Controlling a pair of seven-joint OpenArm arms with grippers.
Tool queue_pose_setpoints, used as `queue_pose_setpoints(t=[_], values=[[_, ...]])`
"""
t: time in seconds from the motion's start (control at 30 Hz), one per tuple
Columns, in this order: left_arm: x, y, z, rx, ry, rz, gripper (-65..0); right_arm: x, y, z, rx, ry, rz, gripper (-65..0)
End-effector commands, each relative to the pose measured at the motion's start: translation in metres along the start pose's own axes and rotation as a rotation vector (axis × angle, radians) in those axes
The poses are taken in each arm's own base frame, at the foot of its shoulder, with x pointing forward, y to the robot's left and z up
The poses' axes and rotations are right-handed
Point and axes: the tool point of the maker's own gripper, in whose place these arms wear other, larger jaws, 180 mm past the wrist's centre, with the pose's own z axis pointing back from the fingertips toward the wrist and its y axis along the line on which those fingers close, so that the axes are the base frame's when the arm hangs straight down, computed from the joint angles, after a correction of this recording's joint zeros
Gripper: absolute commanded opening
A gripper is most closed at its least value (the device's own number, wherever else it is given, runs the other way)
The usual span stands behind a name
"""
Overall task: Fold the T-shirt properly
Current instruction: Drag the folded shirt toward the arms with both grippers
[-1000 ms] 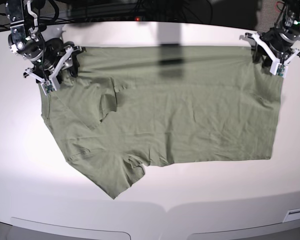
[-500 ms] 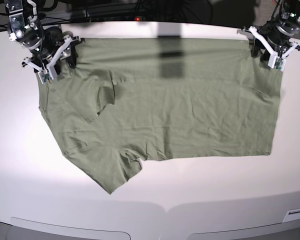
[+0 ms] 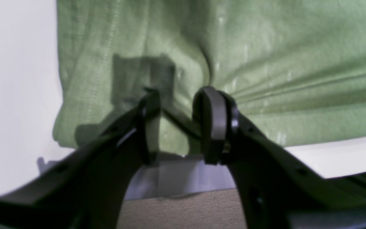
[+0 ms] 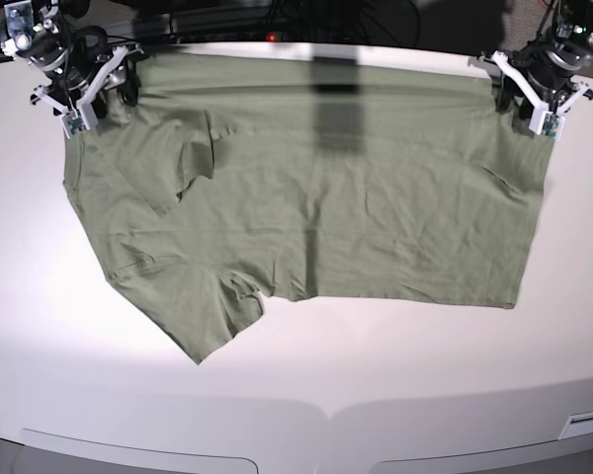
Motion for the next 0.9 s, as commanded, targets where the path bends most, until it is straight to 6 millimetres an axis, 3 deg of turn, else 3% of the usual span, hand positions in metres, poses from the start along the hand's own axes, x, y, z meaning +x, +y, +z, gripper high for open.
queue_pose_setpoints(t=[0.0,0.2,0.37,0.6,0.87], values=[[-0.106,-0.004,0.021,0.013,0.457,-0.057,-42.9,-0.052,-0.023,0.009,-0.099,0.238,0.049,-34.0],[-0.105,-0.016,0.034,-0.008,0.444,-0.08,-42.9,-0.038,-0.025,0.005,-0.106,0.198,0.042,-34.0],[-0.082,-0.017,0.029,-0.008,0.355,-0.091,-42.9,-0.023,-0.021,-0.002,-0.102,0.157,0.023,-34.0],[-0.046,-0.005,0.015,0.03,0.28,-0.086,-42.9,-0.03,-0.009,-0.003,-0.064,0.17,0.016,-34.0],[-0.044,-0.002,0.014,0.037,0.288,-0.086,-42.9,-0.029,-0.009,-0.003,-0.065,0.16,0.015,-34.0]])
